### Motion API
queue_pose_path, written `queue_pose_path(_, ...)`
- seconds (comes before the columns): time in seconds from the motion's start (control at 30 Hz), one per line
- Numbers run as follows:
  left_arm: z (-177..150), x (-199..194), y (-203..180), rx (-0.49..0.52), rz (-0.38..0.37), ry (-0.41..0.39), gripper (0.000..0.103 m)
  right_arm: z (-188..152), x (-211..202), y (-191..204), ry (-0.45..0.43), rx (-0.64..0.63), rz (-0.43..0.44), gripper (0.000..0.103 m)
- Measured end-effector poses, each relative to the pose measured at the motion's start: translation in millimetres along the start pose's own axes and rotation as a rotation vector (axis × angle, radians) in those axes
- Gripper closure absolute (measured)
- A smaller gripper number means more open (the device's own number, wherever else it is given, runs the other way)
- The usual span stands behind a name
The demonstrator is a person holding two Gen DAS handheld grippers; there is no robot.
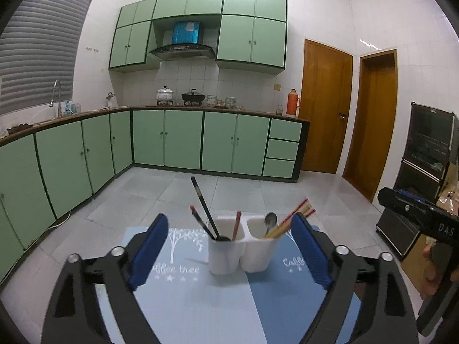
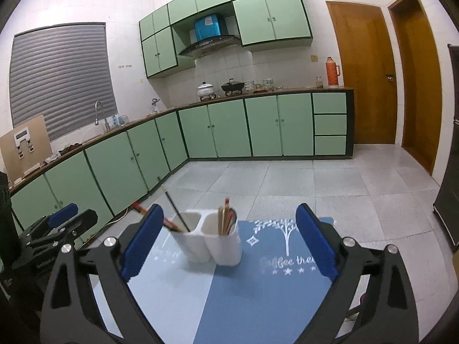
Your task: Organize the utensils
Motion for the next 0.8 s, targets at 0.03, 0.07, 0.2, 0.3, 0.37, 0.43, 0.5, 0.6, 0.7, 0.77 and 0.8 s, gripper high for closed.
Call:
queue_pose_path(0.03, -2.0, -6.3, -1.8, 0.004, 0.001, 0.000, 0.010, -2.5, -4.1, 1.3, 0.001, 0.003, 0.002, 0.009)
queue_pose_path(0.07, -2.8, -11.1, -3.2, 0.009, 0.002, 0.002, 0.009, -5.6, -9.6, 3.2, -0.001, 0.007, 0.006, 0.008)
queue_pose_path(0.2, -4.5, -26.7, -10.7, 0.031, -0.003, 0.002, 0.006, -10.7, -24.7, 12.2, -0.008, -0.002, 0.015, 0.005)
queue_pose_path(0.3, -4.2, -39.5, -14.4, 0.037, -0.009, -0.007, 0.006, -14.3, -36.0, 20.5, -0.008, -0.018, 0.025, 0.005)
queue_pose_path(0.37, -5.6, -48.4, -16.2, 0.043, -0.012, -0.011, 0.006, -15.7, -42.5, 23.5, -0.010, -0.027, 0.028, 0.005)
queue_pose_path(0.43, -6.8, -54.3, -16.7, 0.051, -0.020, -0.011, 0.006, -15.4, -49.1, 26.5, -0.016, -0.035, 0.032, 0.005)
queue_pose_path(0.5, -8.0, -61.5, -18.2, 0.058, -0.018, -0.017, 0.006, -16.4, -54.1, 29.3, -0.015, -0.038, 0.040, 0.005)
queue_pose_path(0.6, -7.2, -69.5, -20.4, 0.059, -0.022, -0.026, 0.006, -19.8, -61.4, 34.2, -0.014, -0.051, 0.049, 0.005)
queue_pose_path(0.7, -6.9, -78.0, -22.5, 0.064, -0.021, -0.035, 0.006, -22.8, -69.4, 37.1, -0.014, -0.064, 0.055, 0.005)
queue_pose_path(0.77, -7.0, -81.5, -23.0, 0.065, -0.021, -0.039, 0.006, -22.0, -72.3, 38.7, -0.015, -0.067, 0.061, 0.005)
queue_pose_path(0.8, -7.0, -83.4, -23.5, 0.067, -0.018, -0.041, 0.006, -21.2, -73.8, 39.8, -0.017, -0.068, 0.063, 0.005)
Point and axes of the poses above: each gripper's, at about its wrist camera, not at the fingertips, and x roughly the way its jaws point, y to its left, z to its top, the point moved 3 cm from there along x, roughly the way its jaws point, and after that the axes turned 5 degrees about -y, right-handed, at the moved point
